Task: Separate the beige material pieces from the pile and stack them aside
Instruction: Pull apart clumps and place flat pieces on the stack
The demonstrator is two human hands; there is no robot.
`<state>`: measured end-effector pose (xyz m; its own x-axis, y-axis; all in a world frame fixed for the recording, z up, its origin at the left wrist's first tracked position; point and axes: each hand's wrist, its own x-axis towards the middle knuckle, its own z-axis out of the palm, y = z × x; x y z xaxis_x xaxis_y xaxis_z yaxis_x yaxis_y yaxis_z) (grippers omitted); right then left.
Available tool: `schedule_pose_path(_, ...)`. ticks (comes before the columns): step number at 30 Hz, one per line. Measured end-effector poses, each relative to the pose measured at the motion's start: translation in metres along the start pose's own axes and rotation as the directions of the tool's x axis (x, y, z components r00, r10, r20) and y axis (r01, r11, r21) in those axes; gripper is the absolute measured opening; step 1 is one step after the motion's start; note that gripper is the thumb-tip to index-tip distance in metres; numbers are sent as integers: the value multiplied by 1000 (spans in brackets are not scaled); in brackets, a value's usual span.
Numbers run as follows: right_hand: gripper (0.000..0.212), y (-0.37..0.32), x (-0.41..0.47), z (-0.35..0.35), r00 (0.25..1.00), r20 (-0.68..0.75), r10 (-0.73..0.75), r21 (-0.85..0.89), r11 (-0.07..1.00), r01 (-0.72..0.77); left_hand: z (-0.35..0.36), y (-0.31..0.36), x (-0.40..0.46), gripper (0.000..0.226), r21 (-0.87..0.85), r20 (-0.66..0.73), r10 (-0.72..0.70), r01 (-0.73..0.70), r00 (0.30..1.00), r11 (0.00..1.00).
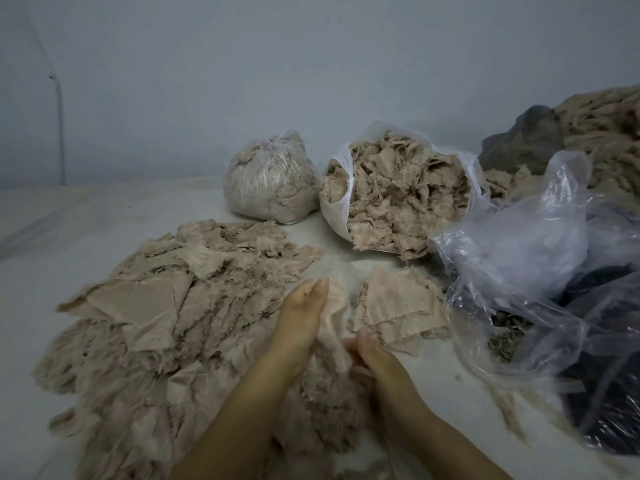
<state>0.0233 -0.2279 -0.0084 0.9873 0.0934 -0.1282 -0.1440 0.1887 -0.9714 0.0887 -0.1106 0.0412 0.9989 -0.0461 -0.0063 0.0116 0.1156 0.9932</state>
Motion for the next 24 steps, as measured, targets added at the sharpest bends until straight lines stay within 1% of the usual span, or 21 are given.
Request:
schedule_pose_path(1, 47, -4, 2, 5, 999, 41, -13, 108, 994, 9, 5, 0, -2, 26, 16, -1, 13, -13, 1000, 1000)
schedule_pose_path(2, 44, -8, 3, 9, 999, 30, -17, 195, 981, 11, 8, -1, -2, 29, 41, -12, 38, -37, 999, 998)
schedule_pose_path(4, 34, -12, 5, 13, 998, -53, 13, 313, 950, 5, 10, -2, -3, 32, 54, -75, 82, -78, 994, 995)
schedule_pose_path(6, 21, -12, 5, 12, 996, -87, 15, 368, 930, 18, 7, -1, -1, 32, 17, -153, 72, -71, 986, 997)
schedule_pose_path(7, 18, -12, 3, 12, 997, -83, 7, 364, 931, 23, 5, 0, 0, 32, -3, -179, 53, -55, 982, 998)
schedule_pose_path(11, 21, -8, 0, 10, 994, -103, 22, 224, 975, 2, -7, -1, 12, 31, -32, -263, -10, 1, 965, 999)
schedule_pose_path(14, 21, -1, -2, 7, 992, -117, 38, 142, 990, -21, -12, -1, 19, 29, -80, -297, -49, 27, 954, 996)
schedule_pose_path(16, 21, 5, -4, 6, 990, -133, 41, 79, 996, -31, -11, 2, 23, 29, -136, -317, -54, 11, 947, 991)
schedule_pose_path(19, 23, 11, -8, 3, 995, -76, 65, -96, 993, -73, -17, 13, 30, 30, -224, -353, -36, -47, 935, 973)
schedule_pose_path(21, 24, 16, -5, -1, 996, -70, 63, -173, 982, -74, -21, 18, 33, 30, -234, -333, -31, -51, 942, 971)
schedule_pose_path(22, 20, 13, -4, 1, 995, -85, 43, -201, 978, -59, -20, 18, 32, 29, -231, -308, -40, -34, 951, 972)
schedule_pose_path(23, 13, 10, -1, 3, 995, -94, 22, -189, 981, -40, -17, 17, 30, 29, -225, -270, -57, -6, 961, 974)
schedule_pose_path(24, 9, 1, 0, 8, 995, -96, 11, -101, 995, -21, -12, 14, 26, 29, -218, -227, -72, 21, 971, 976)
